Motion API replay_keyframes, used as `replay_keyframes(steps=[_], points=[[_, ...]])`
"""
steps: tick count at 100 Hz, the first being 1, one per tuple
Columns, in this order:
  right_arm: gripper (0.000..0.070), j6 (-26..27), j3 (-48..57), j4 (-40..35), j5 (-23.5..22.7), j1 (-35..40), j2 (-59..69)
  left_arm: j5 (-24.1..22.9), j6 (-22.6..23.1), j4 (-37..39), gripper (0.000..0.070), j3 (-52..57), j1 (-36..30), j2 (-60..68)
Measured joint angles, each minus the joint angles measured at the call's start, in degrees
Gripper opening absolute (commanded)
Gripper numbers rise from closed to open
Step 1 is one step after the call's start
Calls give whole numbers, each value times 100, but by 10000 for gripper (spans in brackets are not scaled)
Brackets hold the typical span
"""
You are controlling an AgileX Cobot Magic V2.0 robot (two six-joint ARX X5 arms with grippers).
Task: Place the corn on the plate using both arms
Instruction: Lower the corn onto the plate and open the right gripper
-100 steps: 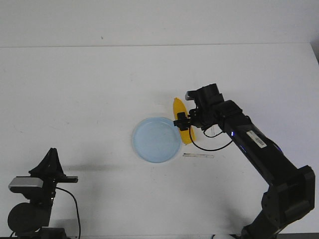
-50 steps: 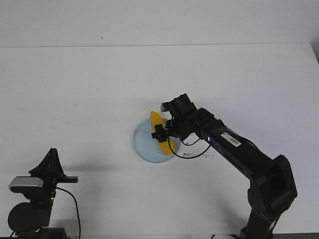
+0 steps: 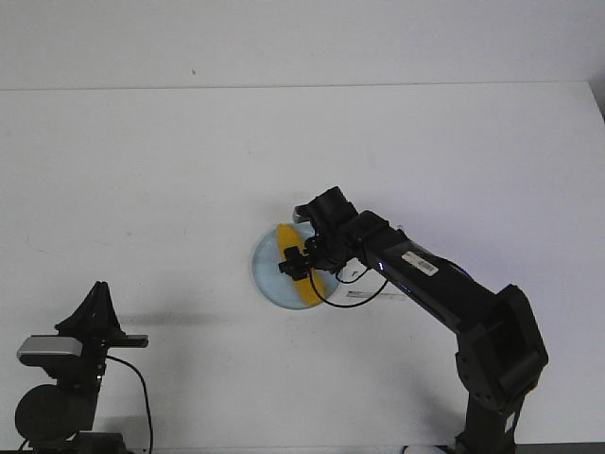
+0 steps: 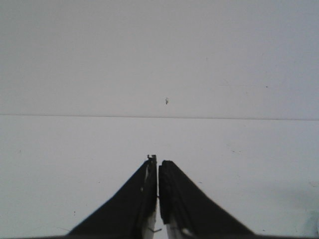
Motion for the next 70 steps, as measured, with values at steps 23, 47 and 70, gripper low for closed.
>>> replay_keyframes(steps=[23, 47, 70], points=[[532, 0, 0, 22, -4, -2, 0, 0, 0, 2, 1, 0, 0, 0], [531, -9, 262, 17, -11, -133, -26, 0, 0, 2, 1, 0, 0, 0], [368, -345, 297, -15, 481, -175, -605, 0, 0, 0, 1, 0, 0, 0]])
